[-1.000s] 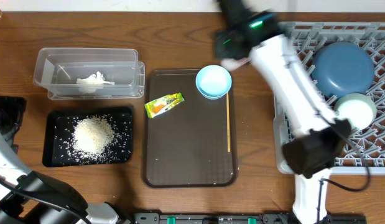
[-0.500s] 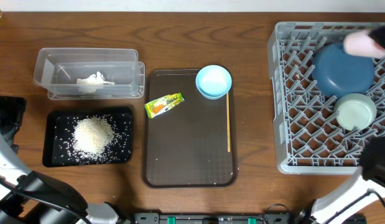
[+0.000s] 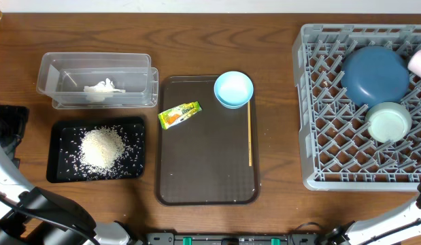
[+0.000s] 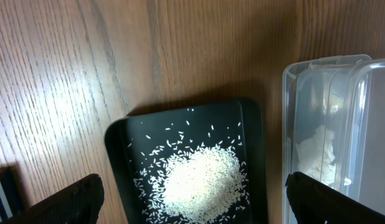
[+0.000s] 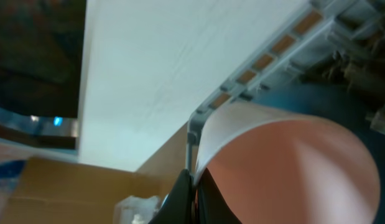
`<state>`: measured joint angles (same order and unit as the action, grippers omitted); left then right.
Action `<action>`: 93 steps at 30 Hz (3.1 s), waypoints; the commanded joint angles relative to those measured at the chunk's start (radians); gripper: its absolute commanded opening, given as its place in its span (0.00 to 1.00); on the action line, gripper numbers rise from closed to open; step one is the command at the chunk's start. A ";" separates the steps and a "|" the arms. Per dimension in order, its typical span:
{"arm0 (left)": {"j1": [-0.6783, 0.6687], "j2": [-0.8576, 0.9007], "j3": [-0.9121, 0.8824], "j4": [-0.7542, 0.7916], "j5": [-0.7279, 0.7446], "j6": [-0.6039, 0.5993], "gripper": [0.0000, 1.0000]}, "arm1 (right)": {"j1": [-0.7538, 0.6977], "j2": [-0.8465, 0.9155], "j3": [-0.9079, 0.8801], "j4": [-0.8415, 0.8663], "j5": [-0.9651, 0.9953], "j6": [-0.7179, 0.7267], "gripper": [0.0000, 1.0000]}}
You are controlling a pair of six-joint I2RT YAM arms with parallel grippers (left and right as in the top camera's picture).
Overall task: Sort waste into correct bins and load items into the dishwasher rack
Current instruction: 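Carry the pink cup into the rack and release it, then reach the right gripper to the light-blue bowl and grasp it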
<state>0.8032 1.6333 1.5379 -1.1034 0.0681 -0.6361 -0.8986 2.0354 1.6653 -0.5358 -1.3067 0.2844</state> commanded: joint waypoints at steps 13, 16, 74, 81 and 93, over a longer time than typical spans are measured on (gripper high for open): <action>0.003 -0.018 0.019 -0.006 -0.009 -0.013 0.96 | -0.022 -0.019 -0.228 0.081 0.000 0.056 0.01; 0.003 -0.018 0.019 -0.006 -0.009 -0.013 0.96 | -0.035 -0.019 -0.228 0.079 0.001 0.063 0.01; 0.003 -0.018 0.019 -0.006 -0.009 -0.013 0.96 | 1.139 -0.355 0.088 -0.404 1.195 0.051 0.99; 0.003 -0.018 0.019 -0.006 -0.009 -0.013 0.96 | 1.425 -0.149 0.088 -0.312 1.455 0.014 0.99; 0.003 -0.018 0.019 -0.006 -0.009 -0.013 0.96 | 1.541 0.125 0.088 -0.200 1.433 0.060 0.69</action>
<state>0.8032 1.6333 1.5379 -1.1034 0.0677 -0.6361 0.6136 2.1445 1.7458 -0.7437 0.1081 0.3321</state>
